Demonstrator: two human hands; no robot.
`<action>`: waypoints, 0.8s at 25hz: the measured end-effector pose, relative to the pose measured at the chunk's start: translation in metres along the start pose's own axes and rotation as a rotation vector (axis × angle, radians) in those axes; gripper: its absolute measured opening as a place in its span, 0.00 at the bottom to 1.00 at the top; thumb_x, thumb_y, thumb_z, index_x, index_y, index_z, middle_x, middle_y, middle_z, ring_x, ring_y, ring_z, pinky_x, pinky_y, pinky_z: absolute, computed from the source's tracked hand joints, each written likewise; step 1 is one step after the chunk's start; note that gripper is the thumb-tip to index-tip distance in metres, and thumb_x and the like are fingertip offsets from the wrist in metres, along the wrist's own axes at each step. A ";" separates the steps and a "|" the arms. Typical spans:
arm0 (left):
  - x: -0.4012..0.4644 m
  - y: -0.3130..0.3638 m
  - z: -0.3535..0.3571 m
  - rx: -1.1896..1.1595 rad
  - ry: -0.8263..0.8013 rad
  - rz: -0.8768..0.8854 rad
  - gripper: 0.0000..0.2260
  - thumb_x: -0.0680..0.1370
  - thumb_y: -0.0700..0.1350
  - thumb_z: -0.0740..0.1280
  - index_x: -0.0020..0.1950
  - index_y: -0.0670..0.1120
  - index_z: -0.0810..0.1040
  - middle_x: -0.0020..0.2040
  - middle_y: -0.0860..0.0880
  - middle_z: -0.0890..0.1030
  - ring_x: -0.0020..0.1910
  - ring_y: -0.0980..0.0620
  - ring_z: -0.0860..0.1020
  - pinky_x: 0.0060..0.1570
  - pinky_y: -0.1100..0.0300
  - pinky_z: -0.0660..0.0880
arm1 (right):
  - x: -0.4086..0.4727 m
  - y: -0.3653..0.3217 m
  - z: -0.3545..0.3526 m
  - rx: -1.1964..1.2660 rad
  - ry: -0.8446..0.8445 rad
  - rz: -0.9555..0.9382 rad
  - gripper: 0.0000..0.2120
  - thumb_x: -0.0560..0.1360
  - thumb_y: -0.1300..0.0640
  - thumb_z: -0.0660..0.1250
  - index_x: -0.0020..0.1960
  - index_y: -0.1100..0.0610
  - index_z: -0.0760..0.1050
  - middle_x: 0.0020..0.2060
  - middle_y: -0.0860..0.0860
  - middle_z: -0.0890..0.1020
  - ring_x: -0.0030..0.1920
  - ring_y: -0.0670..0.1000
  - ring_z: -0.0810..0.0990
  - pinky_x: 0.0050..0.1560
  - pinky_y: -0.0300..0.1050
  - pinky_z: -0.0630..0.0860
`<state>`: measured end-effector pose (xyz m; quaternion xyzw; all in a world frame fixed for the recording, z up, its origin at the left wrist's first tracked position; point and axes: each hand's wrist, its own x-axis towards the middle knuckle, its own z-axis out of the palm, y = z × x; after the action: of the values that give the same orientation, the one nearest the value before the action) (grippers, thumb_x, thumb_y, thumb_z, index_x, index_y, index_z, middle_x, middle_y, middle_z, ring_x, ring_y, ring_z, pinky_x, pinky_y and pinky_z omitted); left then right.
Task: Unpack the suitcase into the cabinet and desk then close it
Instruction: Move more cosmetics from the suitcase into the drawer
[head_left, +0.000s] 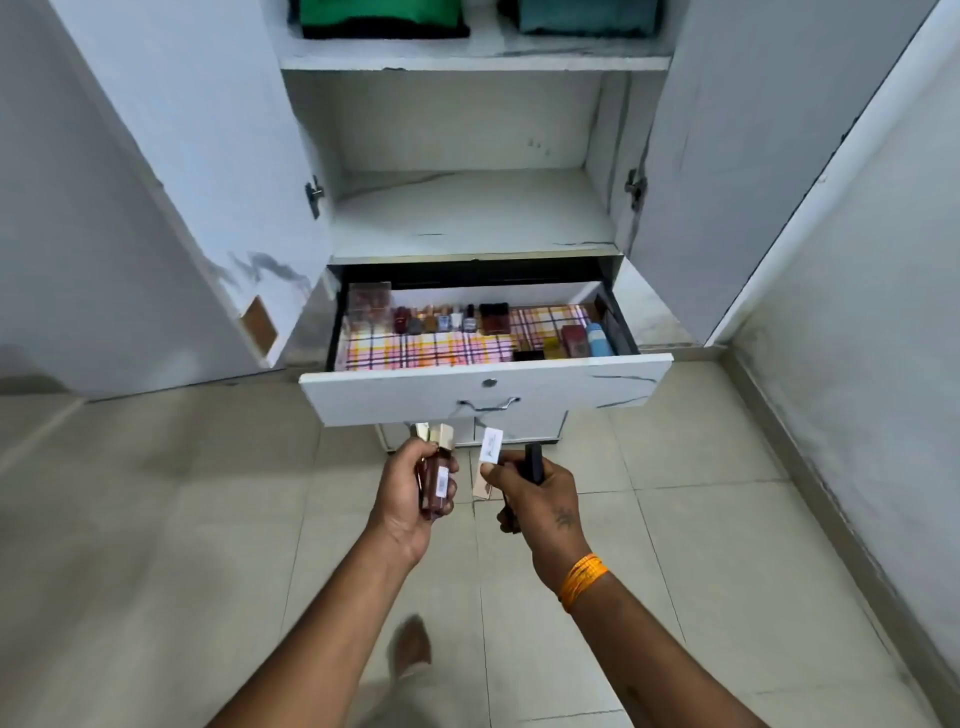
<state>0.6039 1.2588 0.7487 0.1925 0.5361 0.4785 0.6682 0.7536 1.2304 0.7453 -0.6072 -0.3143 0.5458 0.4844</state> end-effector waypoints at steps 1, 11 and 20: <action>0.020 0.004 0.008 0.037 -0.006 0.000 0.07 0.80 0.44 0.61 0.46 0.44 0.77 0.35 0.46 0.78 0.26 0.51 0.70 0.24 0.64 0.60 | 0.018 -0.004 -0.001 0.012 0.024 0.004 0.07 0.74 0.59 0.77 0.50 0.61 0.84 0.33 0.53 0.77 0.29 0.54 0.71 0.30 0.45 0.72; 0.214 0.094 0.074 0.345 -0.057 -0.014 0.11 0.78 0.49 0.72 0.53 0.42 0.84 0.41 0.44 0.86 0.33 0.48 0.83 0.26 0.61 0.71 | 0.215 -0.060 0.030 0.001 0.232 0.055 0.05 0.74 0.57 0.78 0.49 0.56 0.85 0.35 0.54 0.81 0.30 0.52 0.73 0.31 0.44 0.76; 0.354 0.092 0.115 0.475 -0.030 -0.063 0.14 0.72 0.48 0.80 0.54 0.44 0.82 0.43 0.43 0.88 0.39 0.47 0.85 0.26 0.61 0.72 | 0.359 -0.069 0.026 -0.181 0.297 0.208 0.04 0.73 0.61 0.75 0.43 0.62 0.85 0.30 0.55 0.82 0.28 0.53 0.77 0.30 0.44 0.75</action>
<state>0.6556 1.6310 0.6711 0.3346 0.6293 0.3152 0.6266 0.8131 1.5865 0.6829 -0.7513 -0.2227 0.4667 0.4100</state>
